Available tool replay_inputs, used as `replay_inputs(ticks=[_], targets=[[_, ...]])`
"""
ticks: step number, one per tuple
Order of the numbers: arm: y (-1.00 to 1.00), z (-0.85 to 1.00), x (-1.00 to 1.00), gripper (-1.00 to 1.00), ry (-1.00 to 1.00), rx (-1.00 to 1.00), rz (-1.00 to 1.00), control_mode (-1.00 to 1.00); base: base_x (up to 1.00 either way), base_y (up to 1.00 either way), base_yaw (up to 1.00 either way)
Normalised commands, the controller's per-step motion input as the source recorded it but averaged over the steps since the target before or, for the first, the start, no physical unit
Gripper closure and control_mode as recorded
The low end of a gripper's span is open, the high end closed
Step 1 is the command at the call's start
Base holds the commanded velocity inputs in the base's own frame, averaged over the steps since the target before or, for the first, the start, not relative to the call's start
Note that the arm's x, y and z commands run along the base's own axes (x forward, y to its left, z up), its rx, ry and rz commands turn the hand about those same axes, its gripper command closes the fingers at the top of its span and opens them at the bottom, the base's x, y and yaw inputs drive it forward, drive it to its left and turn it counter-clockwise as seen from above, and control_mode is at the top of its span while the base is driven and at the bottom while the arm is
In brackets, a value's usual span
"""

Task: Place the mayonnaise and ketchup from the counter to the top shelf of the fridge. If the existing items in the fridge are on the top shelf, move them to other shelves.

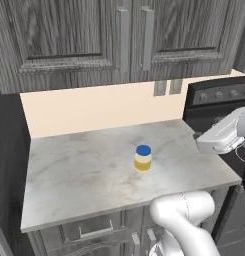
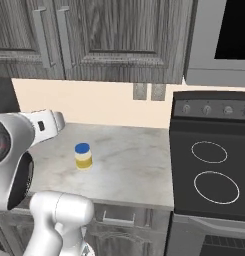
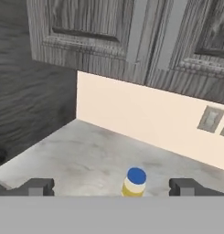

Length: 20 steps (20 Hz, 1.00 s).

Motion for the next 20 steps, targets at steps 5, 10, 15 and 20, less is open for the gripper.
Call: replay_inputs(ticks=[5, 10, 15, 20], targets=[[-0.70, -0.13, 1.00, -1.00, 0.35, 0.00, 0.30, -1.00, 0.00, 0.00, 0.00], [-0.46, -0.44, 1.00, -1.00, 0.37, 0.00, 0.40, -1.00, 0.00, 0.00, 0.00], [-0.42, -0.52, 0.91, -1.00, 0.10, 0.17, 0.42, -1.00, 0.00, 0.00, 0.00], [-0.10, -0.52, 0.43, -1.00, 0.00, 0.29, 0.32, -1.00, 0.00, 0.00, 0.00]])
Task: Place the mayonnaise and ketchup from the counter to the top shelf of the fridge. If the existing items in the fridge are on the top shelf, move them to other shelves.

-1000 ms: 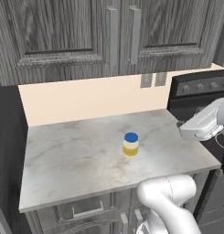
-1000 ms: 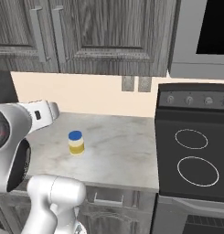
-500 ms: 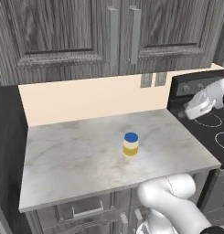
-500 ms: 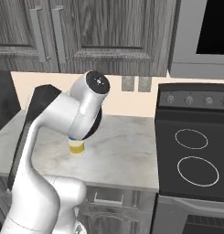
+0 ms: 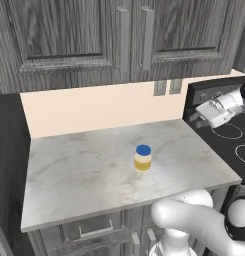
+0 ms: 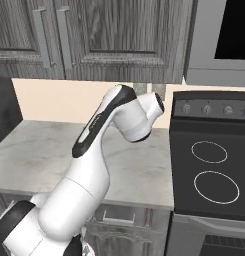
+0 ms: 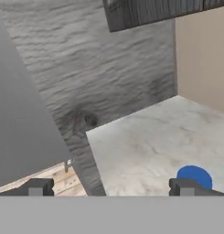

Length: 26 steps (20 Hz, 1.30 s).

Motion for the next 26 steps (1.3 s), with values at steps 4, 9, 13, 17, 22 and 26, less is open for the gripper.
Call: replay_inputs(ticks=[4, 9, 13, 17, 22, 26], targets=[[0.00, -0.55, 0.19, -1.00, -0.09, 0.02, 0.29, -1.00, 0.00, 0.00, 0.00], [0.09, -0.59, 0.06, -1.00, -0.12, 0.00, 0.16, -1.00, 0.00, 0.00, 0.00], [0.22, -0.64, 0.05, -1.00, -0.13, 0.00, 0.03, -1.00, 0.00, 0.00, 0.00], [0.46, -0.75, 0.05, -1.00, -0.13, 0.03, 0.00, -1.00, 0.00, 0.00, 0.00], [0.17, -0.22, 0.26, -1.00, -0.04, 0.00, -0.08, -1.00, 0.00, 0.00, 0.00], [0.09, -0.01, 0.49, -1.00, 0.00, 0.00, -0.01, -1.00, 0.00, 0.00, 0.00]])
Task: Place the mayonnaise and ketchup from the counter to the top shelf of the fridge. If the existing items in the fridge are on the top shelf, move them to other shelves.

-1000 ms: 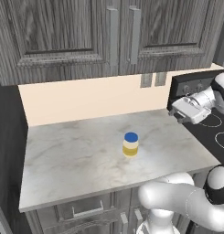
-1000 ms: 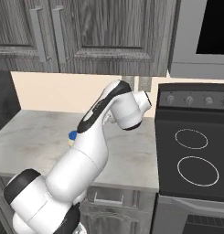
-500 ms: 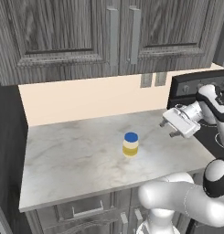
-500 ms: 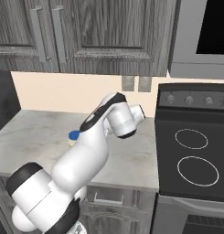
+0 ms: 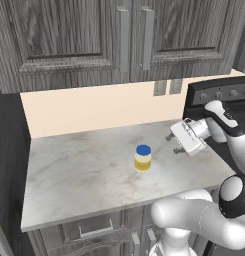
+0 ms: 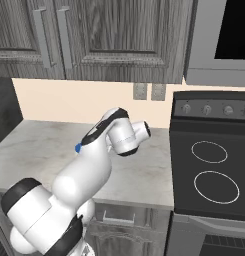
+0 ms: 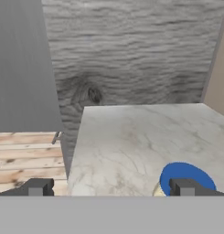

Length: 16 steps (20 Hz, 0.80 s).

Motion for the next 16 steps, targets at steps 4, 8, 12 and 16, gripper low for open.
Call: replay_inputs(ticks=[4, 8, 12, 16], targets=[[0.11, -0.15, 0.30, -1.00, 0.00, 0.00, 0.00, -1.00, 0.00, 0.00, 0.00], [0.12, -0.32, 0.14, -1.00, 0.02, 0.00, 0.00, -1.00, 0.00, 0.00, 0.00], [0.15, -0.33, 0.11, -1.00, 0.02, 0.00, 0.00, -1.00, 0.00, 0.00, 0.00], [0.13, -0.21, 0.15, -1.00, 0.00, 0.00, 0.00, -1.00, 0.00, 0.00, 0.00]])
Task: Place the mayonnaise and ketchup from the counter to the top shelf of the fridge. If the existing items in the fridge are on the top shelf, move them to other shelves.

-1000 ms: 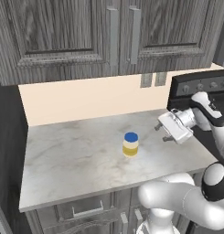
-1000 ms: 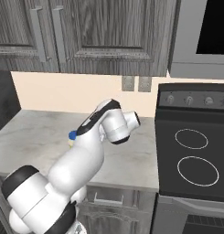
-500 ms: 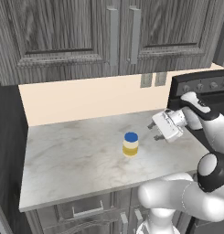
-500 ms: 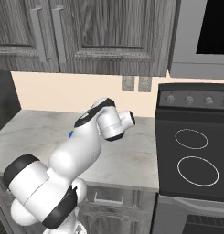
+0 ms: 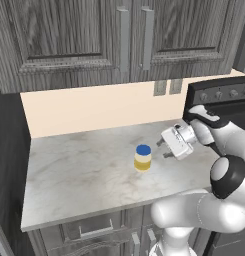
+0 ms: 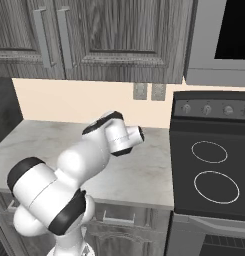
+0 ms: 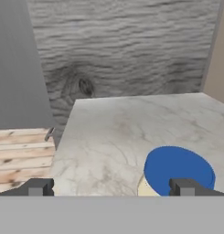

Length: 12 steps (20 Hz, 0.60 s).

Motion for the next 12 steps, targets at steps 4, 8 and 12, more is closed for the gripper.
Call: replay_inputs(ticks=[4, 8, 12], targets=[[0.13, -0.16, 0.11, -1.00, 0.00, 0.00, 0.00, -1.00, 0.00, 0.00, 0.00], [0.15, -0.10, 0.03, -1.00, 0.00, 0.00, 0.00, -1.00, 0.00, 0.00, 0.00], [0.18, -0.01, 0.00, -1.00, 0.00, 0.00, 0.00, -1.00, 0.00, 0.00, 0.00]])
